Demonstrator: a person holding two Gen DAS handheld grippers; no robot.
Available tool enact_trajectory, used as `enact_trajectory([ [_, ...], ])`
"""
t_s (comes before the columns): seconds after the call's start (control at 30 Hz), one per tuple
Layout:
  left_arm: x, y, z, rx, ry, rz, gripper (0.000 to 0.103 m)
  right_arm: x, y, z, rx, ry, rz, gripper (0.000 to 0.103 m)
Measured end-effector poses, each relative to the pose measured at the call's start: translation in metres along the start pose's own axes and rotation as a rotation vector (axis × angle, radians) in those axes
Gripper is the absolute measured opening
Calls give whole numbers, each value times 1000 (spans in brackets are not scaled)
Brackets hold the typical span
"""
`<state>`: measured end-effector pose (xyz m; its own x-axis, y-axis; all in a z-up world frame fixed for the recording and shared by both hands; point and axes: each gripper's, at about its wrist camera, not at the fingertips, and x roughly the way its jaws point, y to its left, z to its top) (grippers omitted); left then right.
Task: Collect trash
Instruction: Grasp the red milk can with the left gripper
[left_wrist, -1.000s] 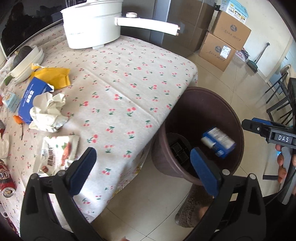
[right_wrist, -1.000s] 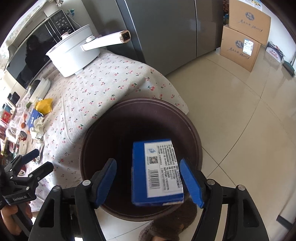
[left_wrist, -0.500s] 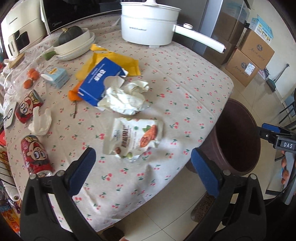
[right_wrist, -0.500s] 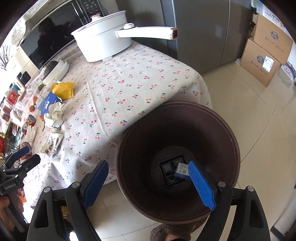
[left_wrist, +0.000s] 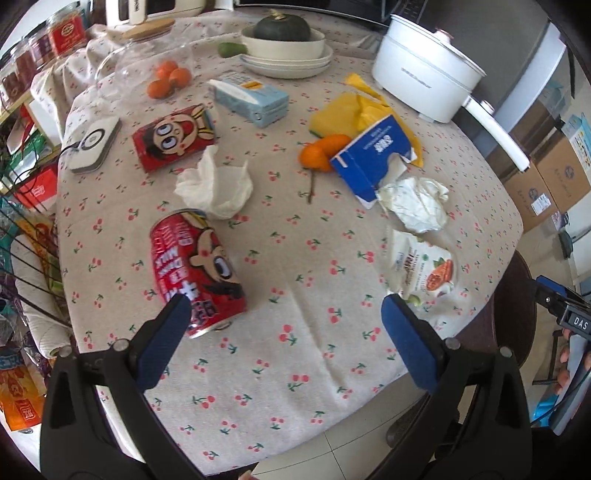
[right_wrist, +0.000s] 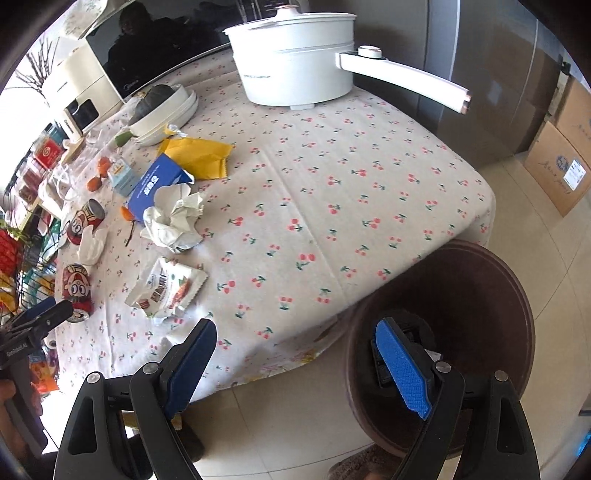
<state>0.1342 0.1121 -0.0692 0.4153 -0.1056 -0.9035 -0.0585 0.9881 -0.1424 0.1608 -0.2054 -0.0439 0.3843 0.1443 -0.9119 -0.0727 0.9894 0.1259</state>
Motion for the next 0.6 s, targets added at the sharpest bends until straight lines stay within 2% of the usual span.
enact_trajectory([
  [0.3, 37, 44, 9, -141, 46, 65, 102, 24, 46, 13, -54, 36, 11, 90],
  [0.43, 49, 54, 8, -184, 69, 33, 100, 29, 55, 14, -72, 46, 7, 90],
  [0.47, 52, 56, 8, -192, 75, 23, 98, 30, 56, 14, -73, 47, 5, 90],
  [0.53, 56, 61, 7, -212, 81, 2, 84, 31, 56, 13, -71, 51, -1, 90],
  [0.57, 55, 62, 6, -212, 67, 6, 82, 32, 56, 13, -68, 52, -2, 90],
  [0.6, 52, 62, 6, -211, 56, -9, 68, 32, 56, 14, -66, 53, -2, 90],
])
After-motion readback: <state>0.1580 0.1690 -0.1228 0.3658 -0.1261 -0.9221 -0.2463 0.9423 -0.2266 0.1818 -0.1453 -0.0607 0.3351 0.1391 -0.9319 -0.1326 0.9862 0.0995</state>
